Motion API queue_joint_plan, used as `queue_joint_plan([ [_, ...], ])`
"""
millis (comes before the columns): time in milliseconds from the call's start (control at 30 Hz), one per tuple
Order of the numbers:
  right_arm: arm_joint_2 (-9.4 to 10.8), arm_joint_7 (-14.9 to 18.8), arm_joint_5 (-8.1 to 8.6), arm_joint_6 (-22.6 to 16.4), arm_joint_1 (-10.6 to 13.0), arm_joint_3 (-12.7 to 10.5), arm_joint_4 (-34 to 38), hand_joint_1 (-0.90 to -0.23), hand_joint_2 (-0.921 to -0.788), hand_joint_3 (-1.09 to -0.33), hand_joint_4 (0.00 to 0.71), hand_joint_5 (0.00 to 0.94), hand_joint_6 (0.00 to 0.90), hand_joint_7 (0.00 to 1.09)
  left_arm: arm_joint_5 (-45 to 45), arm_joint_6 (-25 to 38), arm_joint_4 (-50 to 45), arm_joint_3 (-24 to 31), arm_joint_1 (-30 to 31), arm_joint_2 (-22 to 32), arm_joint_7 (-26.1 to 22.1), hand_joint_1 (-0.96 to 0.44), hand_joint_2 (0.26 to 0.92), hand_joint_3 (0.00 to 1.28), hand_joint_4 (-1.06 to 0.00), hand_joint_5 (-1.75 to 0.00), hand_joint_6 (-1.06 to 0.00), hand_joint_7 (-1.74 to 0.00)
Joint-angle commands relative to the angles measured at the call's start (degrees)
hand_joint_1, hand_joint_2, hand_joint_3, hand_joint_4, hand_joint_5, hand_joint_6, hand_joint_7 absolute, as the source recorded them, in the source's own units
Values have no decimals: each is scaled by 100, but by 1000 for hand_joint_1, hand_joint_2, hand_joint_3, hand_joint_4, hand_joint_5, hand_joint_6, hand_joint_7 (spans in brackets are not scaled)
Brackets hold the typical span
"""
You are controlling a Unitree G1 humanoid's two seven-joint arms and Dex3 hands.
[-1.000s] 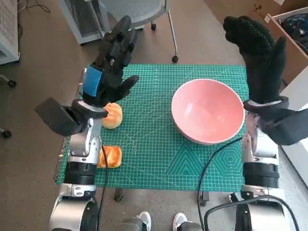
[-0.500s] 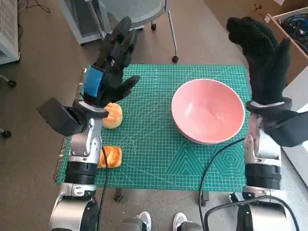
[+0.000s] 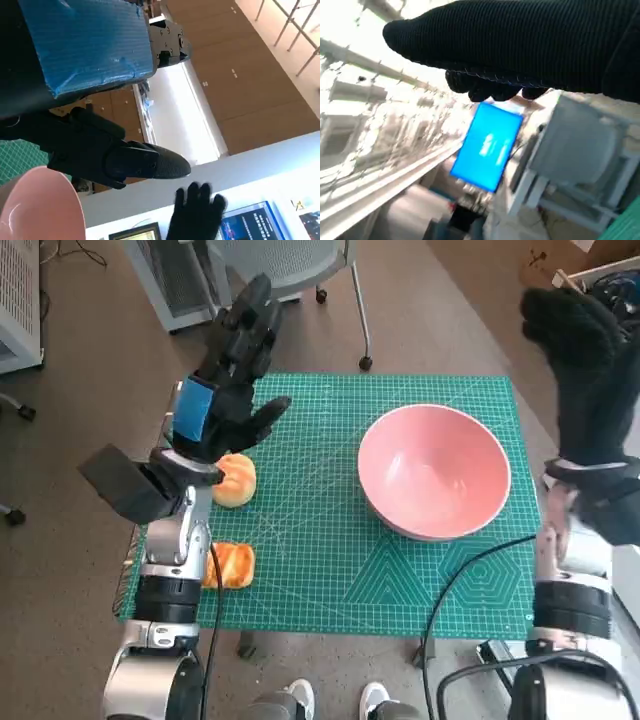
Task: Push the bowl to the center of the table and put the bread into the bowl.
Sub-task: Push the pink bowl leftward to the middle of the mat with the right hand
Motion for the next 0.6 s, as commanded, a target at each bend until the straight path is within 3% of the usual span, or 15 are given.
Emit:
queue_joint_plan([
  [33,-218,-260,-173,-146,-63,-112,886,-656,-921,-788,183,1,195,175,-59,46,-159,20,30,7,9,-662,921,254,1,1,1,-251],
  [367,-353,-929,-534,-62,-237,-44,2051,-619,-921,-850,169,0,180,172,-80,77,-132,47,40,-9,46,-655,921,243,1,1,1,-251],
  [600,-303,-1141,-597,219,-279,-11,2488,-602,-921,-877,153,0,159,168,-39,44,-134,39,75,-3,77,-660,921,227,1,1,1,-257],
])
